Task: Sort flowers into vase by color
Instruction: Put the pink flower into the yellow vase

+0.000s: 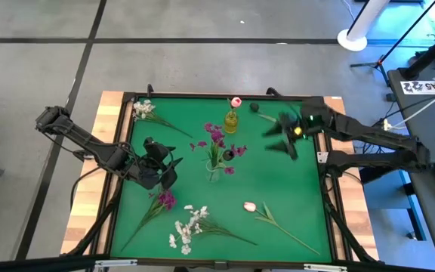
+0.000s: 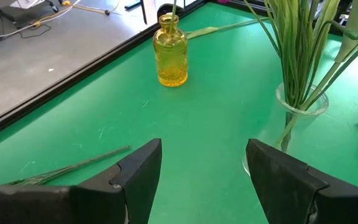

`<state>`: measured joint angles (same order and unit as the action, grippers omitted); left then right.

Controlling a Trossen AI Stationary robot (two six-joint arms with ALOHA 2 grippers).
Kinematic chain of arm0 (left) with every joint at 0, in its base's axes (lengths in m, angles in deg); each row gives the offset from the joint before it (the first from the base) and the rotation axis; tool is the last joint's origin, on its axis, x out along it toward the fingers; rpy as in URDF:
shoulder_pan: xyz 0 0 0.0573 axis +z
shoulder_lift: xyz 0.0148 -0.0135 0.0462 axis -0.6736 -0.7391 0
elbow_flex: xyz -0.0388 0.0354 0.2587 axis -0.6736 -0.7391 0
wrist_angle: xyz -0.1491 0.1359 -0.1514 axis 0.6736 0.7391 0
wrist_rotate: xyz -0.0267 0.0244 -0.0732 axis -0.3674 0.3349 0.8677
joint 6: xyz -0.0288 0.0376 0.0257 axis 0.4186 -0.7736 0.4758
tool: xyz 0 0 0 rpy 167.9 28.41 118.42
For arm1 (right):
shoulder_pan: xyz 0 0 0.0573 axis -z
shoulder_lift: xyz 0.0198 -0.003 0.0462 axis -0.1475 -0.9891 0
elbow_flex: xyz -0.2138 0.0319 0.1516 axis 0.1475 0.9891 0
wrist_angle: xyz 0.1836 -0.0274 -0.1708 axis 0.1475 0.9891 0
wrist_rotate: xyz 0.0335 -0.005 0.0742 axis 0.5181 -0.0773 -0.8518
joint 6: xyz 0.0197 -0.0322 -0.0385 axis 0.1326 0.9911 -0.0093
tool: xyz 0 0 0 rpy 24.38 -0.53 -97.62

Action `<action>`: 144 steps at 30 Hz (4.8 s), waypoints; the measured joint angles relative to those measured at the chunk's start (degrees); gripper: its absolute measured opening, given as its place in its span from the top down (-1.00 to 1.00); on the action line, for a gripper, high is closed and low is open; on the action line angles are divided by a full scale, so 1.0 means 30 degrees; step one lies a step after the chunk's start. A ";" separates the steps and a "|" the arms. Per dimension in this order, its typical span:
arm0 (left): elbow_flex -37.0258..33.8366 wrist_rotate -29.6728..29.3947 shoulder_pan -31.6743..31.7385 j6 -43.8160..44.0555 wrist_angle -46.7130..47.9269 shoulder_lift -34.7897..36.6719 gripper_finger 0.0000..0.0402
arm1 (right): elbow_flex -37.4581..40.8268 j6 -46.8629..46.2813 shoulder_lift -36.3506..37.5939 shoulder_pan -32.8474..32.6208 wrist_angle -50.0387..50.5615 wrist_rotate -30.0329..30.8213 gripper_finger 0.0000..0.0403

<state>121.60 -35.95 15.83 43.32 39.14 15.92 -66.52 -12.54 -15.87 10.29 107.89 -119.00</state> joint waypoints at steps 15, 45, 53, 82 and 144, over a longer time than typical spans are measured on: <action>0.0000 -0.0002 -0.0007 0.0154 -0.0022 -0.0007 -0.15 | -0.0007 -0.9814 -0.3289 -1.6560 0.5002 1.1147 -0.35; 0.0000 0.0441 -0.0007 0.0656 -0.0036 -0.0007 -0.15 | -0.0109 -1.7079 -1.4478 -2.0284 -0.0635 1.1592 -0.35; 0.0000 0.0501 -0.0014 0.1056 -0.0036 -0.0007 -0.15 | -0.0131 -1.7489 -1.4537 -2.0268 0.0400 1.1740 -0.29; 0.0000 0.1144 -0.0095 0.1129 -0.0022 -0.0007 -0.15 | -0.5658 -1.4310 -1.7613 -2.0273 0.5181 0.9866 -0.14; 0.0000 0.1128 0.0597 0.1115 0.0022 -0.0007 -0.15 | -0.5661 0.6140 0.0399 -1.0114 -0.5801 1.9900 0.98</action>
<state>121.60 -32.57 17.62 46.67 39.21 15.90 -83.50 5.88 -14.67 -20.05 90.49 -59.30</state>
